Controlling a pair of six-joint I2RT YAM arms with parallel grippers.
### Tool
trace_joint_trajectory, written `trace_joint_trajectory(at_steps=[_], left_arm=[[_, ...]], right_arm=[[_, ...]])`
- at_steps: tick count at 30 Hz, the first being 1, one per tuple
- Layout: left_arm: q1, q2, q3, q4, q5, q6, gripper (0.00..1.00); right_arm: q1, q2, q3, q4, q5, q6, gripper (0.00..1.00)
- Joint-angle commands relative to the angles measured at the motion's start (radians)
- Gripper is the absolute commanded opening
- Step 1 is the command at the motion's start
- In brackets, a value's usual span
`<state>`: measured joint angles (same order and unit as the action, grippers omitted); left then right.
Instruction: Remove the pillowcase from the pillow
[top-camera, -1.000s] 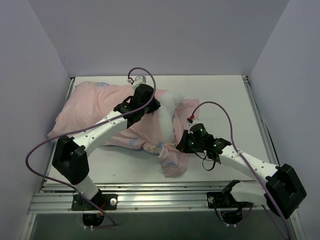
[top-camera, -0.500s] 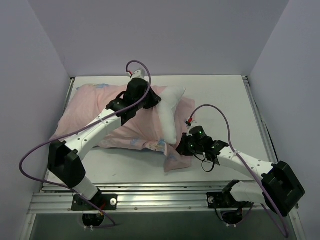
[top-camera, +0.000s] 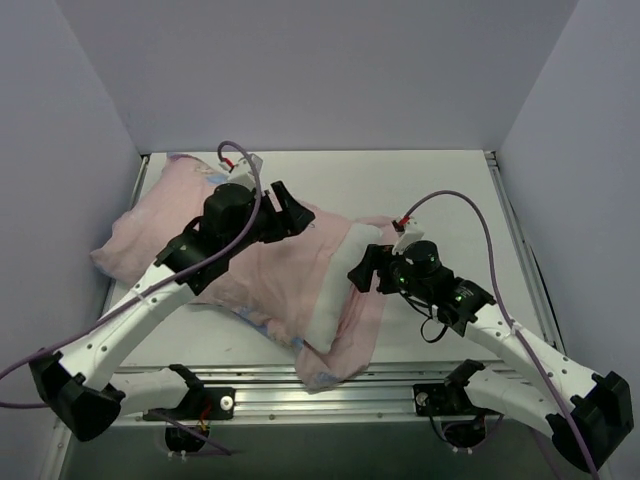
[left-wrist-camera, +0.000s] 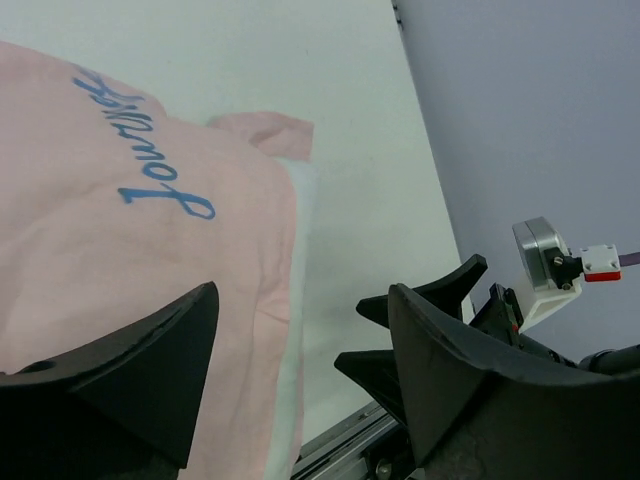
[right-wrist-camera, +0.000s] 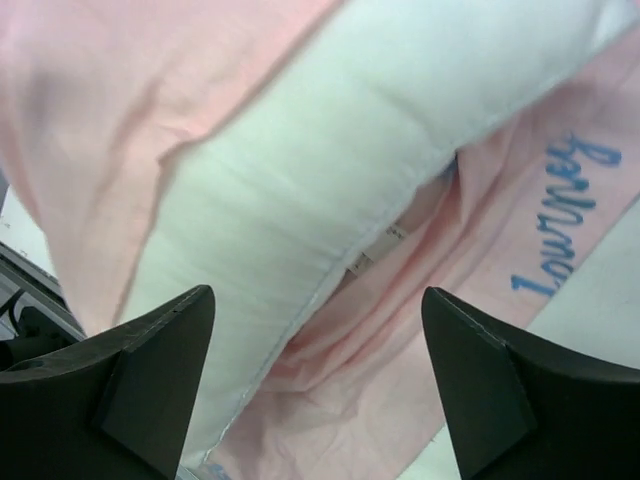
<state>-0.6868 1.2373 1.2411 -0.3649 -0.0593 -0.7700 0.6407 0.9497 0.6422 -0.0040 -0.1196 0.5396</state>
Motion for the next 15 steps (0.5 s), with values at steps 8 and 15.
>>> trace_joint_trajectory(at_steps=[8, 15], left_arm=[[0.029, -0.330, -0.202, -0.252, -0.252, -0.135, 0.84], [0.105, -0.473, -0.387, -0.297, -0.278, -0.172, 0.81]], right_arm=[[0.004, 0.035, 0.111, 0.051, -0.124, -0.101, 0.94], [0.014, 0.055, 0.085, 0.055, -0.157, -0.107, 1.00]])
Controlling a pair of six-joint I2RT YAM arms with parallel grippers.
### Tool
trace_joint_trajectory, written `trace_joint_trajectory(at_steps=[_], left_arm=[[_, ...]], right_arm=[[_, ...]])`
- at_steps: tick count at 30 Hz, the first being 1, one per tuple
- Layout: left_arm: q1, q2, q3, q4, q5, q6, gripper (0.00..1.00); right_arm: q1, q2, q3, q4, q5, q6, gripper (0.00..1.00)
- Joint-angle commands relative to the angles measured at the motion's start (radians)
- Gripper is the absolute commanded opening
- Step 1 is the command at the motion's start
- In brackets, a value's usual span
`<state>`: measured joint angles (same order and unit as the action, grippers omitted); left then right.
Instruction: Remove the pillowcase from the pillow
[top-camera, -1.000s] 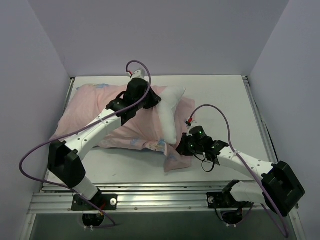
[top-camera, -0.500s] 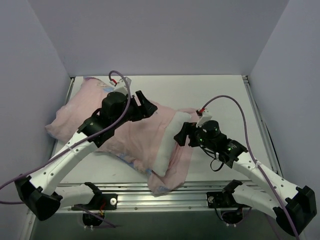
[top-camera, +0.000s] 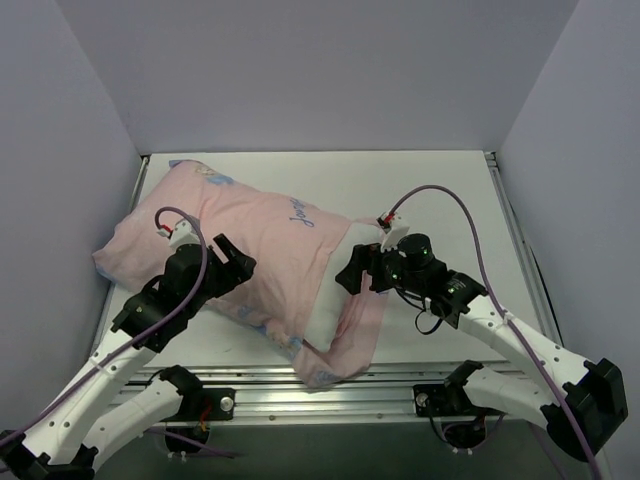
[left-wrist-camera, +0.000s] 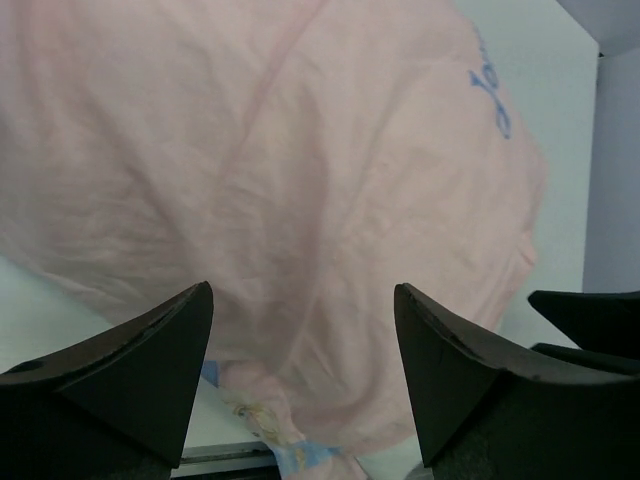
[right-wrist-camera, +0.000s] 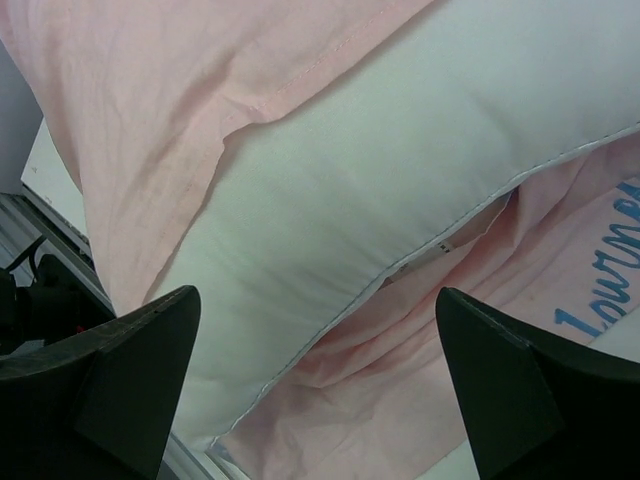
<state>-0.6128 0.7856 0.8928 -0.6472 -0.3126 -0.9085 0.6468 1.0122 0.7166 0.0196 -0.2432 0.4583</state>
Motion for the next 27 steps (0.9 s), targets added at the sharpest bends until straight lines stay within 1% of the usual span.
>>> trace_joint_trajectory(at_steps=[1, 3, 4, 6, 7, 9, 11, 14, 18, 21, 23, 25, 26, 27], left_arm=[[0.044, -0.019, -0.054, 0.006, -0.010, -0.020, 0.80], [0.088, 0.009, -0.081, 0.065, 0.021, -0.007, 0.80], [0.105, 0.024, -0.089, 0.093, 0.061, 0.017, 0.80], [0.151, 0.084, -0.098, 0.176, 0.104, 0.029, 0.80], [0.163, 0.107, -0.098, 0.208, 0.156, 0.049, 0.80], [0.183, 0.177, -0.094, 0.288, 0.190, 0.069, 0.80], [0.186, 0.243, -0.074, 0.342, 0.211, 0.098, 0.80], [0.197, 0.300, -0.049, 0.398, 0.253, 0.131, 0.80], [0.211, 0.342, -0.035, 0.449, 0.297, 0.148, 0.80], [0.214, 0.354, -0.035, 0.475, 0.326, 0.151, 0.80], [0.217, 0.345, -0.031, 0.466, 0.345, 0.146, 0.80], [0.220, 0.328, -0.025, 0.445, 0.340, 0.146, 0.80], [0.223, 0.301, -0.022, 0.416, 0.337, 0.146, 0.80], [0.232, 0.287, -0.014, 0.397, 0.336, 0.148, 0.80]], right_arm=[[0.008, -0.009, -0.006, 0.031, -0.034, -0.027, 1.00], [0.008, -0.014, -0.022, 0.051, -0.065, -0.030, 1.00], [0.010, -0.011, -0.032, 0.062, -0.082, -0.030, 1.00], [0.008, 0.011, -0.032, 0.091, -0.157, -0.026, 1.00], [0.013, 0.020, -0.029, 0.100, -0.175, -0.024, 1.00], [0.017, 0.057, -0.023, 0.117, -0.197, -0.021, 1.00], [0.028, 0.086, -0.028, 0.123, -0.199, -0.021, 1.00], [0.042, 0.117, -0.060, 0.192, -0.200, -0.003, 1.00], [0.076, 0.195, -0.088, 0.285, -0.183, 0.019, 1.00], [0.111, 0.255, -0.095, 0.334, -0.133, 0.028, 1.00], [0.125, 0.293, -0.094, 0.348, -0.091, 0.022, 0.93], [0.132, 0.315, -0.092, 0.353, -0.087, 0.013, 0.83], [0.132, 0.316, -0.089, 0.353, -0.088, 0.013, 0.71], [0.132, 0.318, -0.086, 0.355, -0.094, 0.008, 0.62]])
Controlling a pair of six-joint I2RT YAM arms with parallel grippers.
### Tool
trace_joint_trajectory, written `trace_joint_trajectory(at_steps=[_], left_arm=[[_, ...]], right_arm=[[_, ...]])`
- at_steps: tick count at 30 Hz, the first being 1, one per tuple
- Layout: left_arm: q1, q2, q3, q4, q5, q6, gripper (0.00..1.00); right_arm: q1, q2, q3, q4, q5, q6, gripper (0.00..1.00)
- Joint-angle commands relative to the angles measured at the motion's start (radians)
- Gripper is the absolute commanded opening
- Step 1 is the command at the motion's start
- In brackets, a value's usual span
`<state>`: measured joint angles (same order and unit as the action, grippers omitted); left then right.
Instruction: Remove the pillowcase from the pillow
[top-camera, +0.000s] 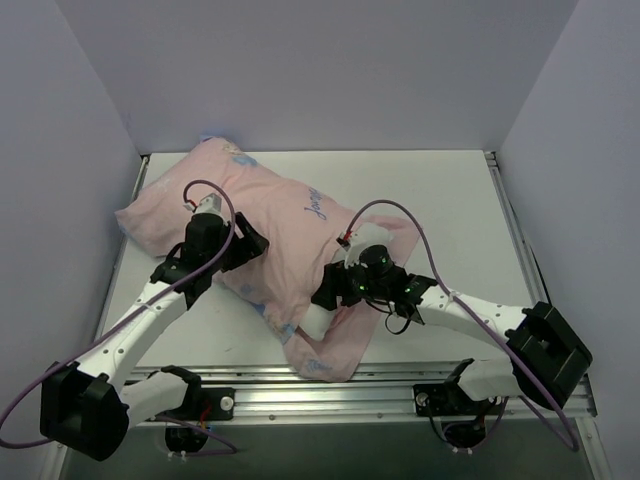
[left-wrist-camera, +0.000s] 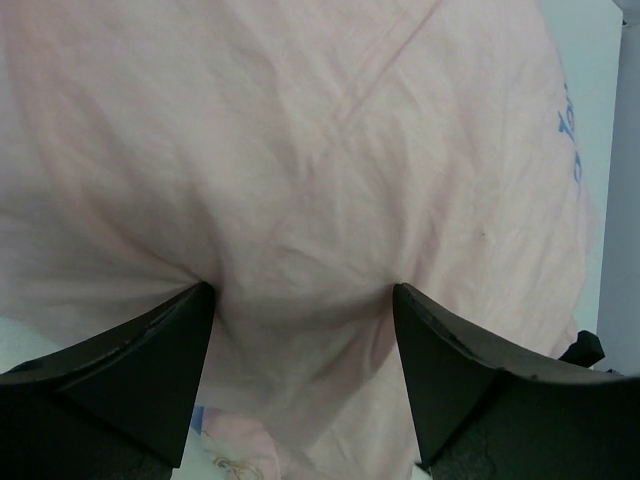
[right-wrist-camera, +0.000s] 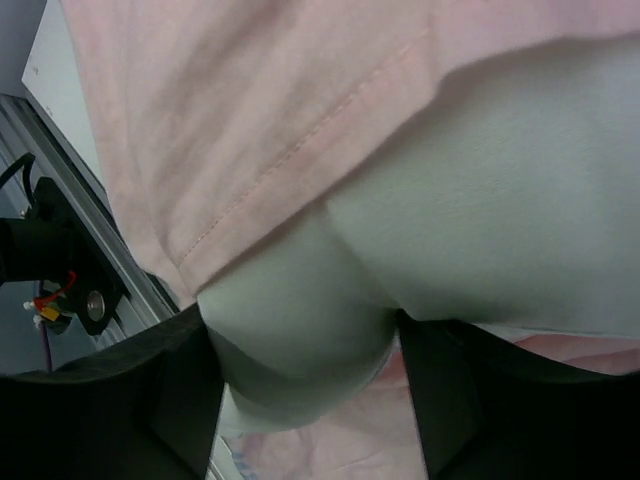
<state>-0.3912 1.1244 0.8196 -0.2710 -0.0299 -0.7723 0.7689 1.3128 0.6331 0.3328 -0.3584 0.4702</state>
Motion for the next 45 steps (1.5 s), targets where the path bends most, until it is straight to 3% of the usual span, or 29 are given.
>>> trace_joint_trajectory(at_steps=[1, 2, 3, 6, 7, 9, 11, 15, 19, 24, 40, 45], left_arm=[[0.015, -0.069, 0.064, 0.001, 0.053, 0.014, 0.80], [0.021, -0.099, 0.069, -0.048, 0.053, 0.024, 0.80], [0.031, -0.112, 0.078, -0.074, 0.058, 0.031, 0.80], [0.034, -0.156, 0.090, -0.142, 0.129, 0.074, 0.80], [0.034, -0.166, 0.084, -0.149, 0.160, 0.090, 0.80], [0.031, -0.190, 0.063, -0.140, 0.272, 0.100, 0.80], [0.019, -0.205, 0.024, -0.132, 0.358, 0.105, 0.80], [-0.084, -0.209, -0.019, -0.094, 0.348, 0.099, 0.80], [-0.225, -0.167, -0.010, -0.085, 0.211, 0.090, 0.79], [-0.267, -0.123, 0.021, -0.103, 0.137, 0.096, 0.74], [-0.279, -0.057, 0.026, -0.099, 0.136, 0.131, 0.60], [-0.282, -0.054, 0.018, -0.096, 0.148, 0.130, 0.47]], right_arm=[[0.012, 0.014, 0.000, 0.041, 0.018, -0.008, 0.54], [0.012, 0.008, 0.011, 0.038, 0.015, -0.010, 0.38], [0.010, 0.005, 0.020, 0.025, 0.012, -0.016, 0.32], [0.012, -0.003, 0.054, -0.012, 0.016, -0.051, 0.20], [0.012, -0.003, 0.060, -0.017, 0.019, -0.056, 0.10], [0.012, -0.004, 0.077, -0.024, 0.016, -0.064, 0.08], [0.012, -0.001, 0.086, -0.018, 0.000, -0.068, 0.13], [0.012, 0.012, 0.106, -0.011, -0.013, -0.068, 0.18], [0.012, 0.017, 0.093, -0.002, -0.004, -0.071, 0.46], [0.010, 0.000, 0.070, -0.005, 0.033, -0.056, 0.63], [0.010, -0.060, 0.002, 0.026, -0.027, -0.054, 0.80], [0.010, -0.026, -0.001, 0.044, -0.028, -0.056, 0.79]])
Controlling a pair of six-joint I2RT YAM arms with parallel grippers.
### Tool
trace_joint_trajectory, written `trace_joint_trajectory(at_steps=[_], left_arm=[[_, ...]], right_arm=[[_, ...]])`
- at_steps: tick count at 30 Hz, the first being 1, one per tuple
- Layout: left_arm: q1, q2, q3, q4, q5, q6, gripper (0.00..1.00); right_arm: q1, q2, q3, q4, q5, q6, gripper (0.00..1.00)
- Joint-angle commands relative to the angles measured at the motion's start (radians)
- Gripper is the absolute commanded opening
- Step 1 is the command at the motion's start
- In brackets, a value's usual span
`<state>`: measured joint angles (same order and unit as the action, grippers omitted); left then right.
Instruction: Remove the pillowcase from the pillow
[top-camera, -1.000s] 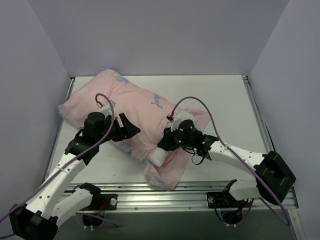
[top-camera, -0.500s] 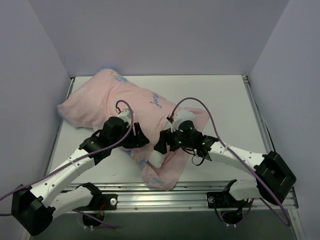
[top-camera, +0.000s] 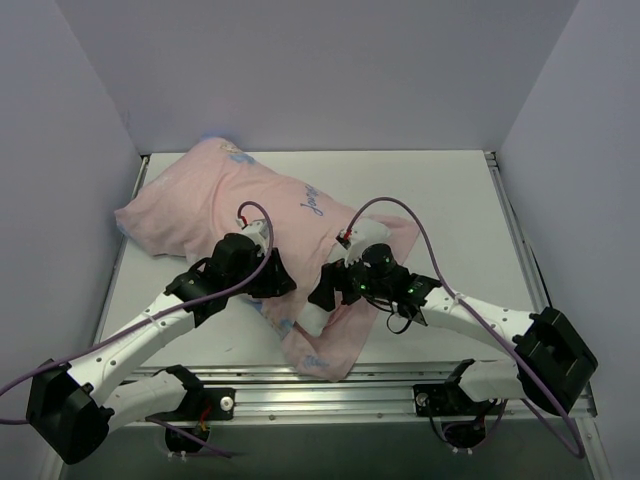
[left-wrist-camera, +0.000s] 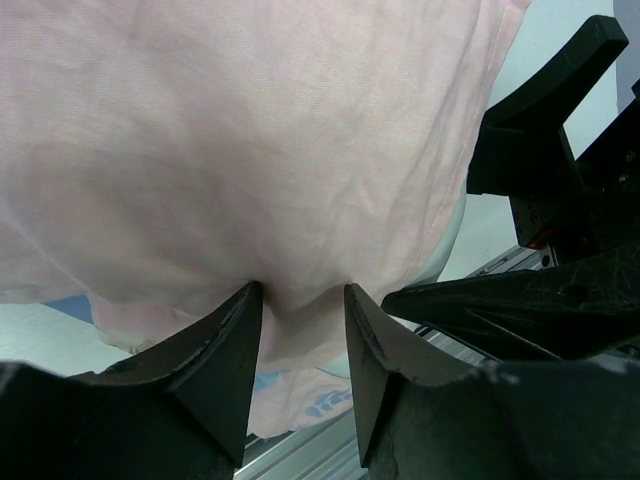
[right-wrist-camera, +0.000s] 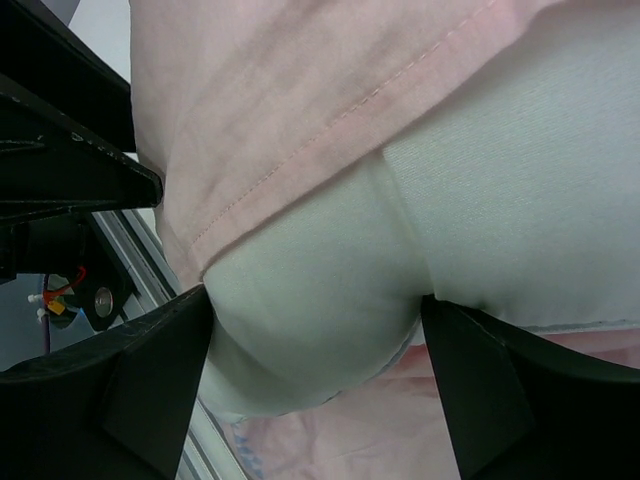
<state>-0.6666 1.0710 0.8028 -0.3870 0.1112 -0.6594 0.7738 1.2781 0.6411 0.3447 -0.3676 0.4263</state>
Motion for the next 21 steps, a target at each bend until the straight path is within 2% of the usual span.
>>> trace_joint_trajectory(at_steps=[1, 3, 5, 6, 7, 8, 11, 12, 14, 15, 16, 21], left_arm=[[-0.007, 0.001, 0.033, 0.025, 0.010, 0.015, 0.46], [-0.007, 0.001, 0.029, 0.033, 0.013, 0.014, 0.42], [-0.007, 0.003, 0.027, 0.034, 0.007, 0.012, 0.32], [-0.007, 0.003, 0.023, 0.034, 0.002, 0.014, 0.27], [-0.007, 0.007, 0.021, 0.039, -0.004, 0.014, 0.18], [-0.007, 0.007, 0.019, 0.040, -0.007, 0.012, 0.15], [-0.007, 0.014, 0.019, 0.054, -0.002, 0.011, 0.03], [-0.007, 0.014, 0.021, 0.056, -0.002, 0.006, 0.02], [-0.005, 0.014, 0.025, 0.057, -0.016, 0.007, 0.02], [-0.005, 0.014, 0.032, 0.039, -0.028, 0.018, 0.02], [-0.004, 0.012, 0.038, 0.025, -0.044, 0.024, 0.02], [0.050, -0.008, 0.102, -0.110, -0.212, 0.064, 0.02]], right_arm=[[0.005, 0.016, -0.008, 0.048, -0.021, -0.012, 0.78], [0.007, 0.038, -0.004, 0.057, -0.027, -0.008, 0.75], [0.007, 0.049, -0.009, 0.077, -0.028, -0.004, 0.72], [0.007, 0.055, -0.015, 0.086, -0.030, 0.002, 0.65], [0.007, 0.058, -0.018, 0.097, -0.033, 0.003, 0.62], [0.007, 0.059, -0.018, 0.097, -0.036, 0.002, 0.59], [0.007, 0.056, -0.014, 0.085, -0.044, -0.006, 0.37], [0.007, 0.047, -0.012, 0.076, -0.036, -0.009, 0.25], [0.007, 0.033, -0.004, 0.051, -0.028, -0.017, 0.15], [0.007, 0.017, 0.000, 0.044, -0.027, -0.015, 0.03], [0.007, 0.006, 0.005, 0.024, -0.021, -0.014, 0.00], [0.004, -0.112, 0.070, -0.079, 0.010, -0.024, 0.00]])
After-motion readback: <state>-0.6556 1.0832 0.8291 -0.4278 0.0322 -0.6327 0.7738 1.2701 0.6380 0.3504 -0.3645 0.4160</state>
